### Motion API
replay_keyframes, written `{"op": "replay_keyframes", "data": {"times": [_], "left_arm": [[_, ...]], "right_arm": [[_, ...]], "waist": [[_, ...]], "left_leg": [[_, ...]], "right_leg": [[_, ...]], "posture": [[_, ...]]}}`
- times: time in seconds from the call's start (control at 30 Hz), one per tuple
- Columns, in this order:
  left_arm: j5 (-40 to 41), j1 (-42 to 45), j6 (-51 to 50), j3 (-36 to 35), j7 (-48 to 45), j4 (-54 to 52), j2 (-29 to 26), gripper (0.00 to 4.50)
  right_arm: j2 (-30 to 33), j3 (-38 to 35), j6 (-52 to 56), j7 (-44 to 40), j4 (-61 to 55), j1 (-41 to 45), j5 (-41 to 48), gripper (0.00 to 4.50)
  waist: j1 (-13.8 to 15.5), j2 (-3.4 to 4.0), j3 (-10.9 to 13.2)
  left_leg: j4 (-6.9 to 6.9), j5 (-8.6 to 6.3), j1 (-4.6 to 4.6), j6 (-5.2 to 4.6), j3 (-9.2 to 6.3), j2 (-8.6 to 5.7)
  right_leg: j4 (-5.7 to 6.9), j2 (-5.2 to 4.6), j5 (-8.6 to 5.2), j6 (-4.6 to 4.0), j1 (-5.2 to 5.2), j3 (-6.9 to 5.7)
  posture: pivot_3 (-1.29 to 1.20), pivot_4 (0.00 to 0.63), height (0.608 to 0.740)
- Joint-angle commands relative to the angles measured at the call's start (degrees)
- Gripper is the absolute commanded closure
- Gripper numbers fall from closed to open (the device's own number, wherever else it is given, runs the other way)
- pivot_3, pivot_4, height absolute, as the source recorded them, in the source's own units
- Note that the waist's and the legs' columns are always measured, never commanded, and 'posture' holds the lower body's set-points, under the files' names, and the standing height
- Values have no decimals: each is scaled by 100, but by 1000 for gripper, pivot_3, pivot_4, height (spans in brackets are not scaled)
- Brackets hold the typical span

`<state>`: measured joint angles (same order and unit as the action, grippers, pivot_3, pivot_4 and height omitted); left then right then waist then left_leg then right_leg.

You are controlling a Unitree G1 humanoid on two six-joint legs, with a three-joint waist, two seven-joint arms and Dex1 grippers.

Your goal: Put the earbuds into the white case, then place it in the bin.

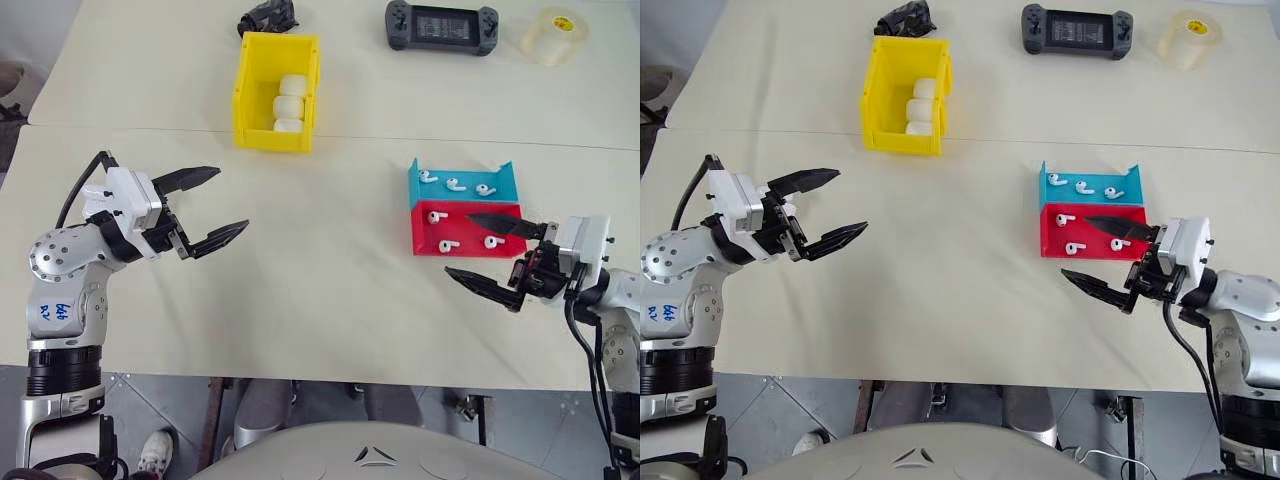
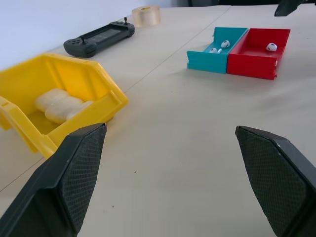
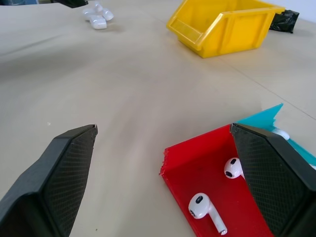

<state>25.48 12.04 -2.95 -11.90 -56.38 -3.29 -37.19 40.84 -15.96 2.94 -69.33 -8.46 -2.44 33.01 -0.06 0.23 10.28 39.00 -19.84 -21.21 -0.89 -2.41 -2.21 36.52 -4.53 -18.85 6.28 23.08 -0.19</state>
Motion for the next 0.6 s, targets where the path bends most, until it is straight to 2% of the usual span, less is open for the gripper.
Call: {"op": "replay_keyframes", "data": {"times": [0.03,0.17,0.3,0.43,0.6], "left_arm": [[-24,-214,100,-272,212,-239,-45,37],[127,-721,-104,-697,702,-658,26,37],[189,-1643,-408,-1402,1391,-1215,210,37],[133,-2730,-950,-2271,2476,-1851,687,37],[351,-3594,-1782,-2720,3464,-2812,1289,37]], "right_arm": [[-157,92,-316,-130,123,128,-27,0],[-373,238,-545,-346,374,456,65,0],[-601,572,-521,-447,510,938,61,0],[-929,1049,-544,-729,644,1625,63,0],[-1126,1262,-338,-882,553,1981,260,0]], "waist": [[-12,0,0],[-11,0,0],[-9,0,0],[-12,-1,1],[78,-4,1]], "left_leg": [[1,0,0,0,0,0],[0,0,3,0,2,1],[1,0,2,-1,2,0],[-2,-2,2,-2,2,2],[1,-4,2,-4,-11,-1]], "right_leg": [[1,0,0,0,0,1],[2,0,0,0,-1,4],[1,-2,0,0,-1,6],[-3,-2,0,0,-1,8],[-9,-5,0,-1,-11,2]], "posture": [[0,150,740],[0,150,740],[0,150,740],[0,150,740],[0,150,740]]}}
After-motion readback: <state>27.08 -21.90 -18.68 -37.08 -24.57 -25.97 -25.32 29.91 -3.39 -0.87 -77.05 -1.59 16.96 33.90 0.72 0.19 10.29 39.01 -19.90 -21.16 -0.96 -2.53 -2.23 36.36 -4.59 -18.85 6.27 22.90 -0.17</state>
